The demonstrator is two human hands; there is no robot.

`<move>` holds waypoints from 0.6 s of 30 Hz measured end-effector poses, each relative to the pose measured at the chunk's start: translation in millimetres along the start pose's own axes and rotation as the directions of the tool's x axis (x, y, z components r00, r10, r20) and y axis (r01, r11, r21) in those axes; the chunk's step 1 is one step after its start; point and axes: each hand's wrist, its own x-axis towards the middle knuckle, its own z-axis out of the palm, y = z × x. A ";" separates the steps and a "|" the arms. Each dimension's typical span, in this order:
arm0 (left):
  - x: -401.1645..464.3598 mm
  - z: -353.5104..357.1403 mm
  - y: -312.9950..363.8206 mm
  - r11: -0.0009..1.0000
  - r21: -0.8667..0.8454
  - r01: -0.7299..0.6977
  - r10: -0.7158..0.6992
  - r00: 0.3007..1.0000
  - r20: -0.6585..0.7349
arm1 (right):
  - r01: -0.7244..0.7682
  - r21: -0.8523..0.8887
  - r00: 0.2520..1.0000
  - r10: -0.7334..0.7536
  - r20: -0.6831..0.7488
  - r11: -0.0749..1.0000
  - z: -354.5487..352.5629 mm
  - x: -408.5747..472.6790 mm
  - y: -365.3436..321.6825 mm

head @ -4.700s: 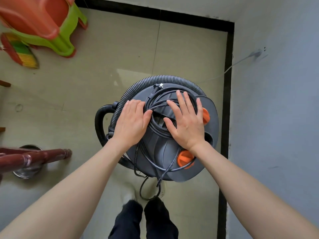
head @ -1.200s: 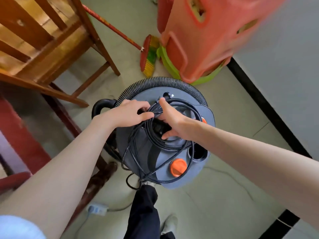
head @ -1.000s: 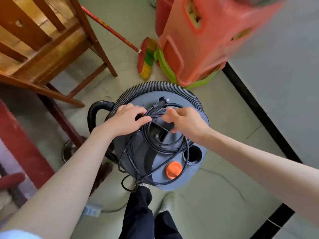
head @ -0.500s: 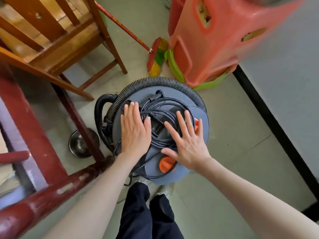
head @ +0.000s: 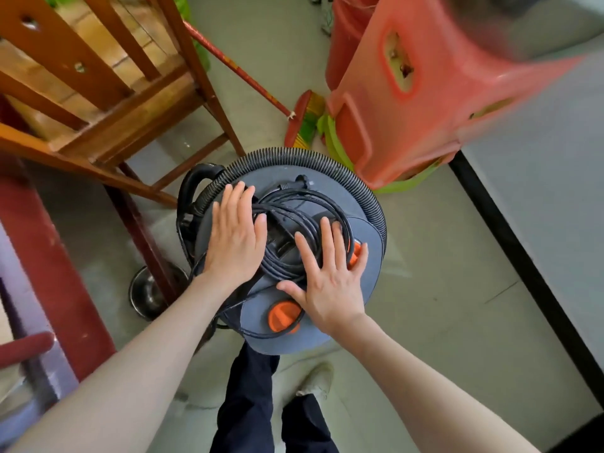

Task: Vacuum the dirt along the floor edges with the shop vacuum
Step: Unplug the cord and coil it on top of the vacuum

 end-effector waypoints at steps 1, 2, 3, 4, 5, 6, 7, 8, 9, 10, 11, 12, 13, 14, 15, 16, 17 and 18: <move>11.4 -4.9 -3.9 1.000 0.007 -0.013 0.013 1.000 0.007 | -0.015 0.015 1.000 0.015 -0.009 1.000 -0.8 9.6 -5.3; 22.5 -9.5 -7.8 1.000 0.015 -0.024 0.024 1.000 0.016 | -0.029 0.027 0.999 0.029 -0.017 0.999 -1.6 18.9 -10.5; 33.8 -13.9 -12.3 0.999 0.026 -0.037 0.036 0.999 0.022 | -0.042 0.033 0.999 0.043 -0.023 0.999 -2.6 28.5 -15.9; 44.3 -17.9 -16.7 0.998 0.040 -0.051 0.050 0.998 0.023 | -0.055 0.037 0.998 0.056 -0.026 0.998 -4.0 37.6 -21.1; 54.1 -21.8 -20.6 0.996 0.054 -0.067 0.066 0.998 0.025 | -0.068 0.044 0.997 0.069 -0.028 0.997 -5.1 45.7 -26.0; 63.6 -25.7 -23.9 0.995 0.065 -0.076 0.074 0.997 0.029 | -0.083 0.052 0.996 0.084 -0.026 0.995 -6.9 54.2 -30.6; 72.8 -29.5 -26.8 0.994 0.077 -0.076 0.074 0.997 0.037 | -0.096 0.056 0.995 0.098 -0.023 0.994 -9.0 62.4 -34.7; 81.0 -33.1 -29.2 0.993 0.091 -0.074 0.070 0.996 0.047 | -0.107 0.055 0.994 0.108 -0.019 0.993 -11.1 70.1 -38.3; 88.8 -36.2 -31.4 0.991 0.108 -0.076 0.070 0.996 0.058 | -0.113 0.054 0.993 0.114 -0.019 0.992 -12.7 77.3 -41.2; 95.8 -39.0 -32.9 0.989 0.125 -0.080 0.072 0.995 0.070 | -0.117 0.055 0.993 0.118 -0.014 0.992 -14.2 83.9 -43.3; 101.7 -41.7 -33.9 0.987 0.141 -0.081 0.070 0.994 0.082 | -0.124 0.054 0.992 0.124 0.000 0.991 -15.3 89.5 -45.4; 106.6 -44.5 -34.4 0.985 0.153 -0.079 0.065 0.994 0.092 | -0.131 0.052 0.991 0.130 0.012 0.990 -16.4 94.1 -47.3; 110.7 -47.1 -34.7 0.984 0.163 -0.076 0.060 0.993 0.099 | -0.135 0.050 0.991 0.134 0.014 0.990 -17.7 98.2 -48.8; 113.6 -49.6 -34.8 0.982 0.174 -0.072 0.054 0.993 0.108 | -0.137 0.054 0.991 0.136 0.019 0.989 -18.5 101.1 -50.1; 115.8 -51.9 -35.0 0.980 0.189 -0.069 0.047 0.992 0.118 | -0.139 0.065 0.990 0.137 0.036 0.988 -19.9 102.7 -51.3; 116.9 -53.6 -34.9 0.976 0.206 -0.064 0.036 0.990 0.134 | -0.139 0.073 0.990 0.136 0.049 0.988 -21.9 103.2 -52.0; 117.3 -54.7 -34.0 0.973 0.224 -0.058 0.024 0.989 0.149 | -0.135 0.076 0.990 0.131 0.055 0.988 -23.0 102.5 -51.7; 117.1 -56.0 -32.4 0.969 0.243 -0.050 0.011 0.987 0.161 | -0.129 0.070 0.990 0.125 0.062 0.989 -25.5 101.9 -51.6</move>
